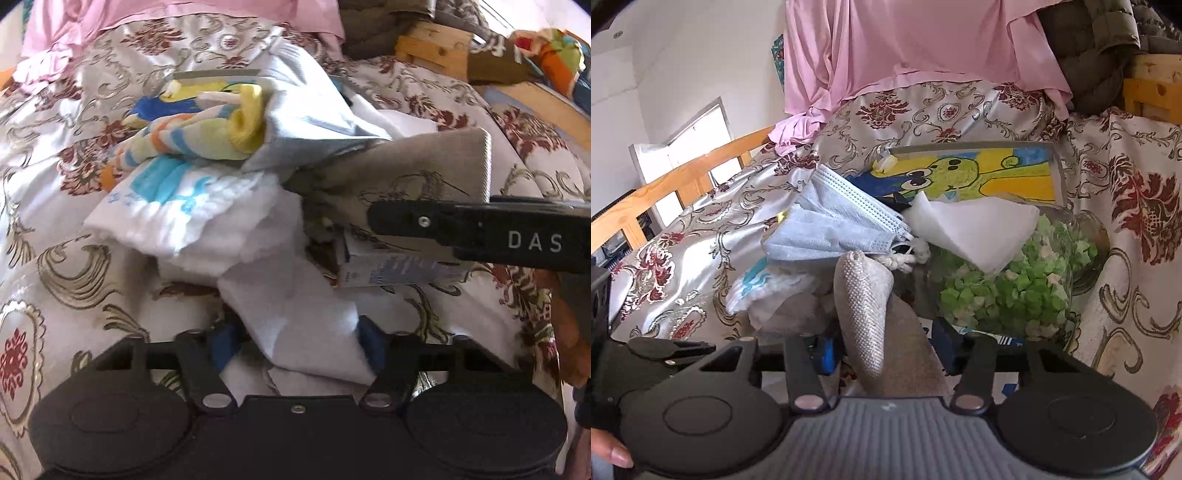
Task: Organize soft objects
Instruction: 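Reach the right gripper into the pile and grasp the grey sock, then grasp the grey cloth with the left gripper while the right gripper lifts the sock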
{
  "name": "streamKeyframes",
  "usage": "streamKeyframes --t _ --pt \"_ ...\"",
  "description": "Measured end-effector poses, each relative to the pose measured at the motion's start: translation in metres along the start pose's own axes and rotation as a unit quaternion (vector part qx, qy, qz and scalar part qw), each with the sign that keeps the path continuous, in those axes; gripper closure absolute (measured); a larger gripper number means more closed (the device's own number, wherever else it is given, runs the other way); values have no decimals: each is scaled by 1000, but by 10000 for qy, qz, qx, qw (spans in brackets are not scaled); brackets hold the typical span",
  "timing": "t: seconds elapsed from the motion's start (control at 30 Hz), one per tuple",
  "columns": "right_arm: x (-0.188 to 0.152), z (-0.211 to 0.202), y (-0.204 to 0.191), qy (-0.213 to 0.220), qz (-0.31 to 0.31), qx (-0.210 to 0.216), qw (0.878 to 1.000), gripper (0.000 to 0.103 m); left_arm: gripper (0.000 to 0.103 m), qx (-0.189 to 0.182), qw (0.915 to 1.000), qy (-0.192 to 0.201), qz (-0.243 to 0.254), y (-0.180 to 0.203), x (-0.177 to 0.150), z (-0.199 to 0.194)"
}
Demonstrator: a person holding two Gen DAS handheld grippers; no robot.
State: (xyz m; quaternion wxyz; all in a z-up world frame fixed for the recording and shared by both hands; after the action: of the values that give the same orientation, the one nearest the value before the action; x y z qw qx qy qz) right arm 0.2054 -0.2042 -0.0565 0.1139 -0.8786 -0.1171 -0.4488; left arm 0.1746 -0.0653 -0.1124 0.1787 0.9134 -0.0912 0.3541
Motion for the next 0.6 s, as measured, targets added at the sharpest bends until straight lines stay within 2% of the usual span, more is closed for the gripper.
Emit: streamKeyframes --t 0.1,0.2,0.37,0.43,0.6 --pt "0 1 0 -68 -2 -40 10000 52 53 -25 9999 -25 -106 -3 -1 -3" --pt "-1 -2 -4 -38 -135 -102 9999 61 67 -126 9996 -35 -237 -3 -4 -7" --pt "-3 -5 -13 26 -418 -152 9990 91 86 -226 9989 33 -400 -3 -9 -17" --pt "-5 -9 -19 129 -686 -250 9973 95 89 -252 9985 70 -483 -4 -11 -23" --pt "-11 -25 -41 444 -1449 -471 9873 98 92 -249 9980 213 -542 -4 -15 -42"
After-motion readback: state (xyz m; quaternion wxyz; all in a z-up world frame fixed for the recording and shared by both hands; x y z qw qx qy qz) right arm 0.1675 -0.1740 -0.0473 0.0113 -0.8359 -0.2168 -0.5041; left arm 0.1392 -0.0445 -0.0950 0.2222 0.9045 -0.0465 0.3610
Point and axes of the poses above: each gripper's, at about its wrist camera, not at the fingertips, and z roughly the way its jaws point, y to its right, x to its top, the point moved 6 cm from there along z, roughly the way its jaws point, and after that the axes turned 12 degrees about -x, right-handed, at the moved point
